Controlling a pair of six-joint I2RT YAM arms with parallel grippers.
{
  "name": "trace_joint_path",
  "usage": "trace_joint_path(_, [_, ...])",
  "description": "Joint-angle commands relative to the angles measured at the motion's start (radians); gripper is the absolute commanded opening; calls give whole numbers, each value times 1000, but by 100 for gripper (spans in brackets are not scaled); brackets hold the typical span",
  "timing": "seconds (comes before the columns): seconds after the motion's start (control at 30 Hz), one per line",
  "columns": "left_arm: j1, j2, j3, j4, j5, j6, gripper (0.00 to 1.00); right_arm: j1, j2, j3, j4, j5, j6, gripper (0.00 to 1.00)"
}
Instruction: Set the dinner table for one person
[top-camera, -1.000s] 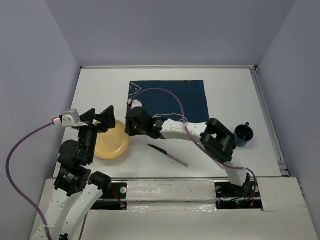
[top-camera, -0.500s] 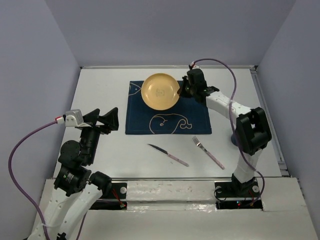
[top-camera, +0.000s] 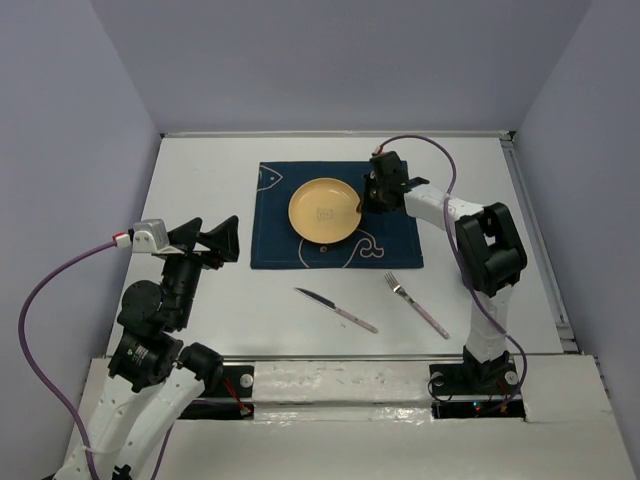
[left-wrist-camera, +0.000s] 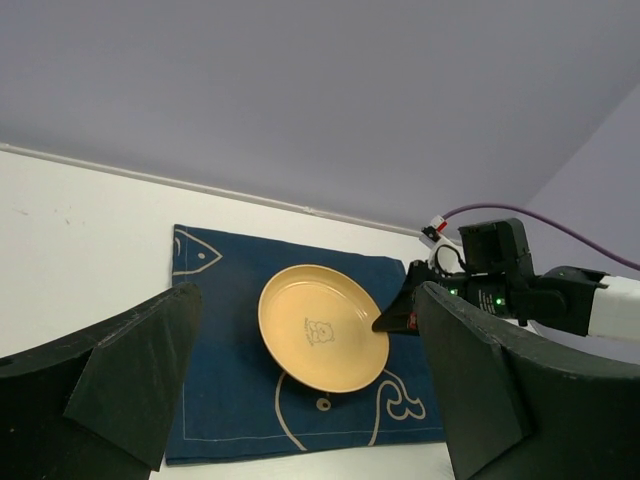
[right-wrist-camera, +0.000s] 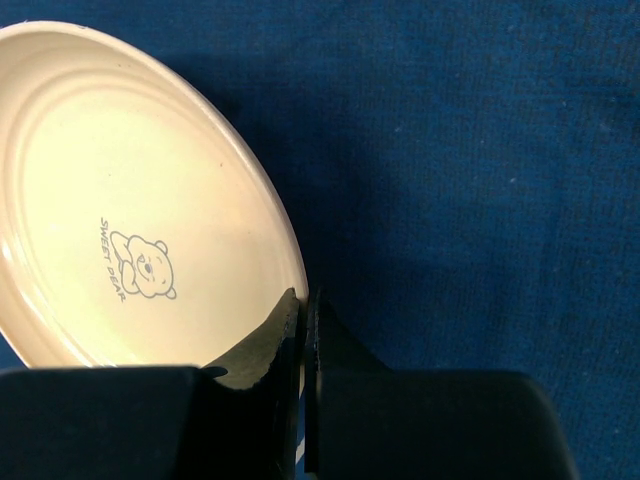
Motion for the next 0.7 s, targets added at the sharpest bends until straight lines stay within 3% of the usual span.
trace_joint_path(0.0, [-4, 7, -6, 52, 2, 17, 99, -7, 23, 58, 14, -22, -9, 0])
trace_joint_path(0.3, [-5, 12, -6, 52, 2, 19, 99, -26, 46, 91, 12, -3, -10, 2])
trace_joint_path(0.43, [-4, 10, -6, 52, 2, 19, 99, -26, 53, 77, 5, 15, -12, 37])
trace_joint_path(0.53, [-4, 12, -6, 52, 3, 19, 99, -26, 39, 69, -8, 21, -19, 49])
trace_joint_path(0.57, [-4, 10, -6, 52, 5, 19, 99, -26, 19, 65, -9, 24, -21, 58])
trace_joint_path(0.67, [-4, 7, -6, 52, 5, 17, 99, -26, -56, 49, -23, 52, -30, 68])
